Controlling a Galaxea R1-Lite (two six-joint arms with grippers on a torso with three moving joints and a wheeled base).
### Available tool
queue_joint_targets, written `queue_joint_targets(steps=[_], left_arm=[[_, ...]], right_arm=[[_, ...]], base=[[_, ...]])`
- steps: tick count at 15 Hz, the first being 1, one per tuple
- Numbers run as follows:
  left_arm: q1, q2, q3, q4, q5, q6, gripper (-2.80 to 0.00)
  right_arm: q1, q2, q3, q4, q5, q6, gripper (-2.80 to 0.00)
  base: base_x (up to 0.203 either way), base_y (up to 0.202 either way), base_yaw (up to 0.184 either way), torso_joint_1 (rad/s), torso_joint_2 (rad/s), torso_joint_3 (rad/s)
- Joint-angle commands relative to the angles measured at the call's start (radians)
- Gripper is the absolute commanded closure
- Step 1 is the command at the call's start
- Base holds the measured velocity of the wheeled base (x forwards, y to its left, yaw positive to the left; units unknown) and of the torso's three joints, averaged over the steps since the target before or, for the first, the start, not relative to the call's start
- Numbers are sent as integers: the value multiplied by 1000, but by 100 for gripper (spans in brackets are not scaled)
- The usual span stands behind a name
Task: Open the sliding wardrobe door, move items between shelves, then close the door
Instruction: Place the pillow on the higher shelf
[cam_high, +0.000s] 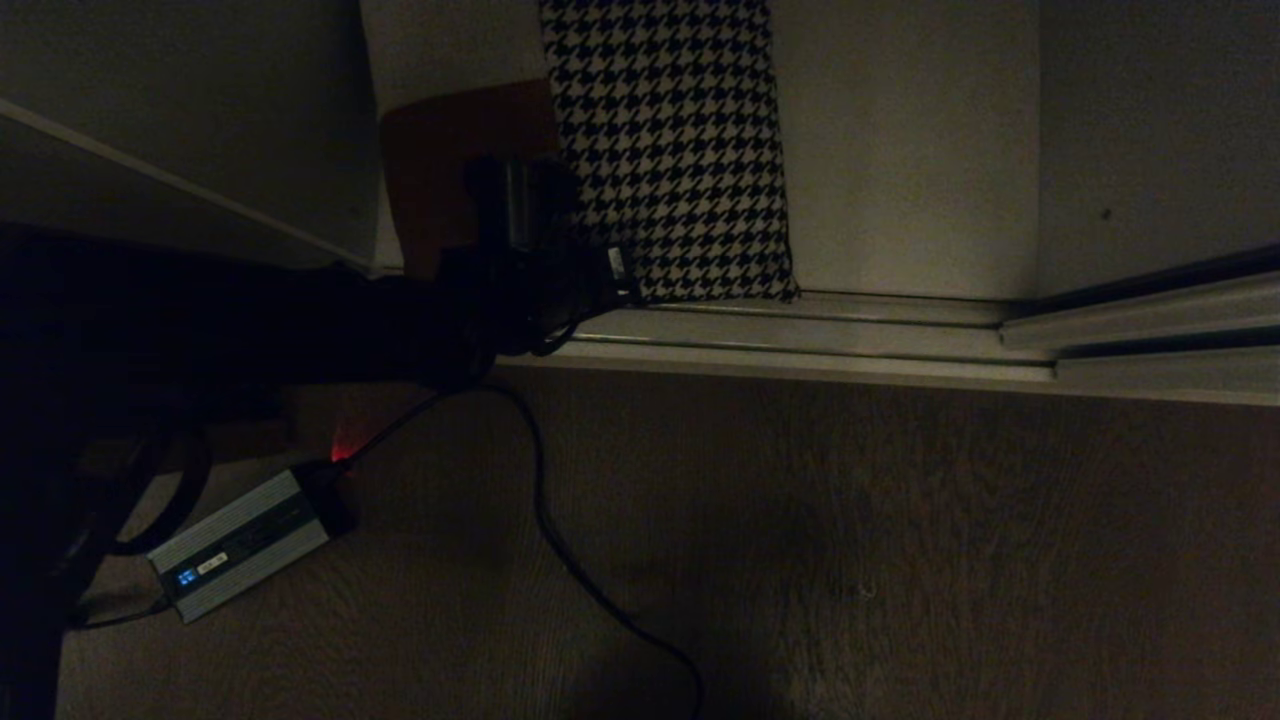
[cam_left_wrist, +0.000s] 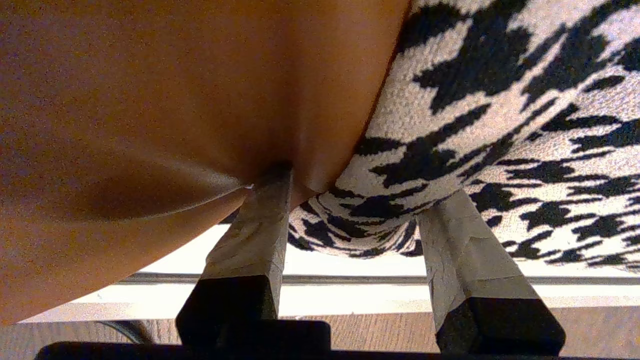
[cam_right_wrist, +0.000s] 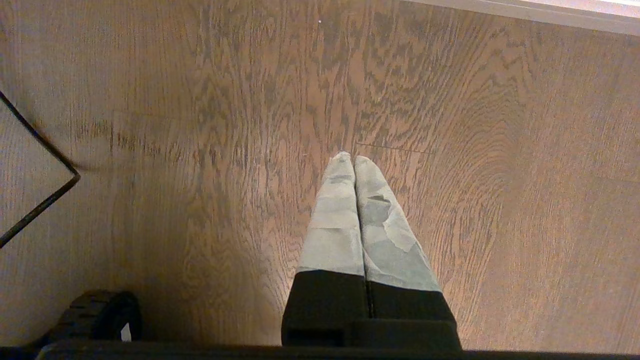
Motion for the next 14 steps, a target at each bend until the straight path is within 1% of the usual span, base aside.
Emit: queue_joint_targets(steps=[1,4,9,14], left_arm=[[-8,-29,5,1,0,-4,0],[-33,-76,30,0,-4,-7,0],[-55,-142,101,6,-5,-6,0],[-66,-208,145,10,-4,-7,0]], right_arm=[[0,-2,3,0,0,-1,0],[-1,-2,3,0,0,-1,0],[-1,-2,3,0,0,-1,0],[0,-2,3,0,0,-1,0]], base=[[0,0,0,0,0,0],[0,0,0,0,0,0],[0,0,0,0,0,0],[0,0,0,0,0,0]])
